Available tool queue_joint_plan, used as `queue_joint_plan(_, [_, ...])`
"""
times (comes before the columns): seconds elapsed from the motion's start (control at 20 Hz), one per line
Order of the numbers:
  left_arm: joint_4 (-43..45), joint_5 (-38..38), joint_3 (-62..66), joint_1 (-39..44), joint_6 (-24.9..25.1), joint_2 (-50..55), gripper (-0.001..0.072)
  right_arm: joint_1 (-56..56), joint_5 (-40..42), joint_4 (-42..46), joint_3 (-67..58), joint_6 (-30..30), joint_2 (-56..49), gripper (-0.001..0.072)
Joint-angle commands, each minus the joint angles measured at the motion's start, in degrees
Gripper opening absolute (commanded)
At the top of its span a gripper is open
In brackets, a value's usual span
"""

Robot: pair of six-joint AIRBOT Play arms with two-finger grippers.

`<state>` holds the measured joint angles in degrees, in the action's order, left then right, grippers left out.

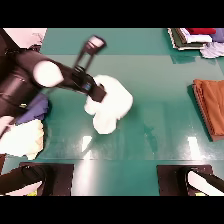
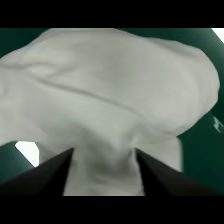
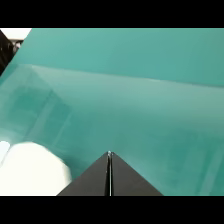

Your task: Fold the shirts.

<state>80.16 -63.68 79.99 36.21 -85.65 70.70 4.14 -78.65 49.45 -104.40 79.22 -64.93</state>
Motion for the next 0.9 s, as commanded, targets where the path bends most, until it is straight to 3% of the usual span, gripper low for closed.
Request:
queue_joint_plan(0.0, [-1.05, 2.91, -3.26, 1.29, -1.60, 2.91, 0.0615, 0.02, -3.54, 0.13, -0.24, -0.02, -0.04, 0.0018])
queue_joint_plan(0.15, [-2.03, -1.95, -2.91, -5.05, -2.99, 1.70, 0.0615, 0.02, -4.13, 0.13, -0.24, 0.00, -0.04, 0.0018])
queue_joint_plan(0.3, [-8.94, -5.40, -7.98, -7.54, -1.77, 1.79, 0.0615, 0.02, -4.13, 0.13, -0.24, 0.00, -0.04, 0.0018])
queue_joint_plan(0.55, [-21.33, 14.51, -23.63, -7.39, 0.55, 2.93, 0.0615, 0.02, -4.57, 0.02, -0.13, 0.02, -0.85, 0.0018])
queue_joint_plan(0.75, [-26.95, 18.27, -25.05, -7.39, 3.87, 7.69, 0.0614, 0.02, -4.72, 0.09, -0.13, 0.02, -1.16, 0.0018])
queue_joint_plan(0.8, [-28.15, 18.58, -25.05, -7.39, 4.90, 8.59, 0.0577, 0.02, -4.76, 0.09, -0.13, 0.02, -1.18, 0.0018])
queue_joint_plan(0.85, [-28.41, 18.93, -25.00, -7.39, 4.90, 9.18, 0.0346, 0.02, -5.01, 0.09, -0.13, 0.02, -1.18, 0.0017])
